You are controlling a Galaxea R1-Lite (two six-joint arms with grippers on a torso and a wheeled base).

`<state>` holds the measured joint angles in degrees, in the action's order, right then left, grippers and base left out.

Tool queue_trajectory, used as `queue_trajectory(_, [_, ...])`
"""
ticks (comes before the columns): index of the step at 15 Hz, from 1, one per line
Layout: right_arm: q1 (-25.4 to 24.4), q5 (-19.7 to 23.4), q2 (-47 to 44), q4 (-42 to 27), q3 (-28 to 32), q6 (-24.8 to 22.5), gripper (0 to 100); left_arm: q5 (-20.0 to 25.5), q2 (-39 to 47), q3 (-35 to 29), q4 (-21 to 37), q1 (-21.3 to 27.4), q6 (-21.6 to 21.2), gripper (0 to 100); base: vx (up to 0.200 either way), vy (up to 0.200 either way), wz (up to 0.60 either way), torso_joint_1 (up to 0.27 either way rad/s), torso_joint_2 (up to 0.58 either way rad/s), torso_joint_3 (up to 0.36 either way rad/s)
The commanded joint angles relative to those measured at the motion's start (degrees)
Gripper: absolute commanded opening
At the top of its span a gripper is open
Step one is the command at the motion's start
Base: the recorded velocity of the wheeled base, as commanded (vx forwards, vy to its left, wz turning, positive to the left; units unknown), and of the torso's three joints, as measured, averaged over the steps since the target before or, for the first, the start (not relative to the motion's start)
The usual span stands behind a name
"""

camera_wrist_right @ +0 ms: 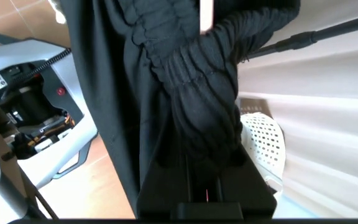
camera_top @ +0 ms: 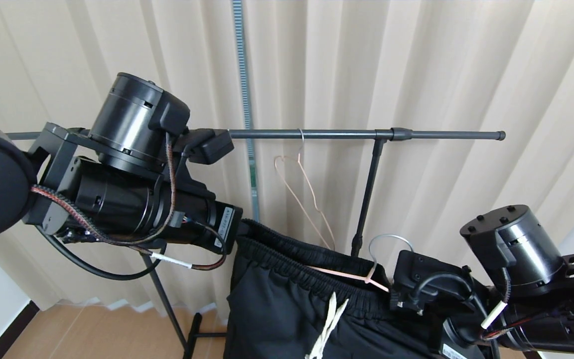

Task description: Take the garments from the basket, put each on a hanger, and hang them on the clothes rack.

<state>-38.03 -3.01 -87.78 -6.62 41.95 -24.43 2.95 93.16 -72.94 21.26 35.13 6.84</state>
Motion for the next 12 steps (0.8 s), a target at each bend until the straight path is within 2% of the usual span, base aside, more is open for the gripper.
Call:
queue_trajectory(1, [0.0,-0.2,0.0,-0.1,-0.6,-0.6,0,0.0,-0.3,-1.3,0.7,-0.8,0.0,0,0.000,0.000,0.00,0.000,0.00,0.000])
queue_trajectory(4, [-0.1,-0.2,-0.5,0.3,-0.5,-0.7,0,0.1,-0.6,-2.1,1.1,-0.1,-0.1,0,0.000,0.000,0.00,0.000,0.00,0.000])
queue_trajectory(8, [-0.9,-1.2,-2.0,4.8,-0.9,0.0,0,0.0,0.2,-2.2,1.2,4.8,-0.1,0,0.000,0.000,0.00,0.000,0.00,0.000])
queue_trajectory(12, [-2.9,-1.2,-2.5,7.7,-0.9,4.9,0,0.0,0.5,-1.9,1.3,8.0,-0.1,0,0.000,0.000,0.00,0.000,0.00,0.000])
